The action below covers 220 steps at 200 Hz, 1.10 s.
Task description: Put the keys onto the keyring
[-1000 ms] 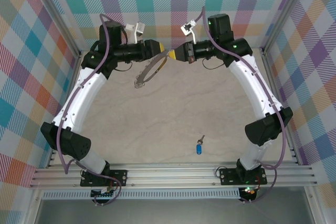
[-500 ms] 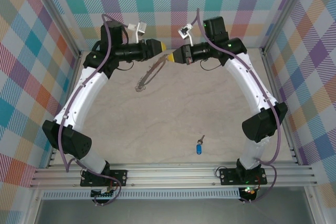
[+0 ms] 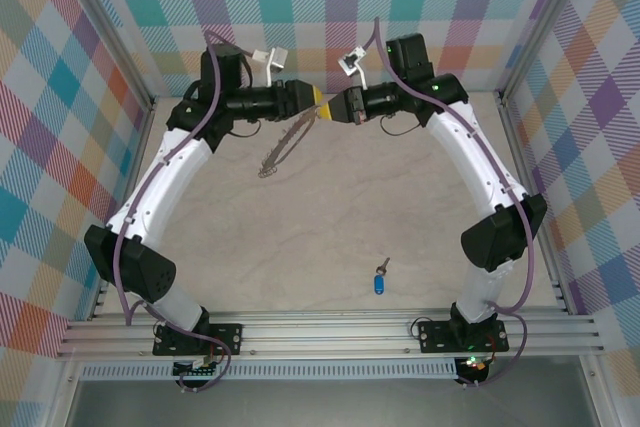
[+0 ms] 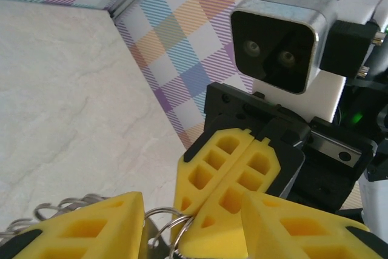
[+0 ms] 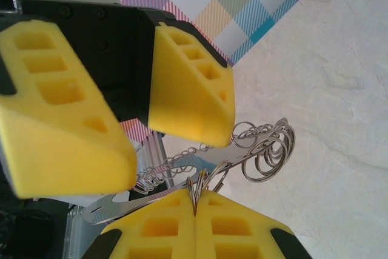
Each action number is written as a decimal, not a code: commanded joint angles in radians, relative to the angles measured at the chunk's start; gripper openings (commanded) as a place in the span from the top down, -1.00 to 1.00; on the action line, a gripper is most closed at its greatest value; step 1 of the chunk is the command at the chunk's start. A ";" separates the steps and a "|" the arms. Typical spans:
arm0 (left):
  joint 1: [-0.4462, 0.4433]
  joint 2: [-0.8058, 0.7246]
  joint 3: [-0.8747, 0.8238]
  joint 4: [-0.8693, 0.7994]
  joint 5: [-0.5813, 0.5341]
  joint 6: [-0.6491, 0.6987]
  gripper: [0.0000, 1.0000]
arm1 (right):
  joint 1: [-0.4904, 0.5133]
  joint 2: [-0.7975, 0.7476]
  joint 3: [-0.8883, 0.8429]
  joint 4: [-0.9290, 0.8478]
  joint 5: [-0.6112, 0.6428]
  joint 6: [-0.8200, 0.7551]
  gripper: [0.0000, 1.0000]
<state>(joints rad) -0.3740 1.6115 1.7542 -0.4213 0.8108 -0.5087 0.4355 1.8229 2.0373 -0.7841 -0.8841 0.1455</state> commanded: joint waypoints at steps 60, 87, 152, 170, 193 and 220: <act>-0.016 -0.022 -0.093 0.026 0.039 0.012 0.30 | 0.000 -0.064 -0.065 0.070 -0.040 0.014 1.00; -0.019 -0.030 -0.115 0.038 0.058 0.013 0.60 | 0.000 -0.072 -0.080 0.092 -0.047 0.029 1.00; -0.036 -0.036 -0.129 0.015 0.047 0.036 0.91 | 0.000 -0.081 -0.105 0.113 -0.048 0.049 1.00; -0.035 -0.057 -0.141 -0.002 -0.034 0.044 0.56 | 0.000 -0.087 -0.130 0.110 -0.039 0.045 1.00; -0.033 -0.097 -0.157 -0.063 -0.235 0.056 -0.02 | 0.000 -0.097 -0.191 0.092 -0.004 0.024 1.00; -0.021 -0.167 -0.216 -0.090 -0.489 0.029 -0.44 | 0.000 -0.109 -0.300 0.100 0.055 0.009 1.00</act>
<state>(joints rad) -0.4019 1.5330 1.5841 -0.4603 0.5713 -0.4755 0.4332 1.7489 1.8080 -0.7128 -0.8589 0.1791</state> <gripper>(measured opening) 0.668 0.046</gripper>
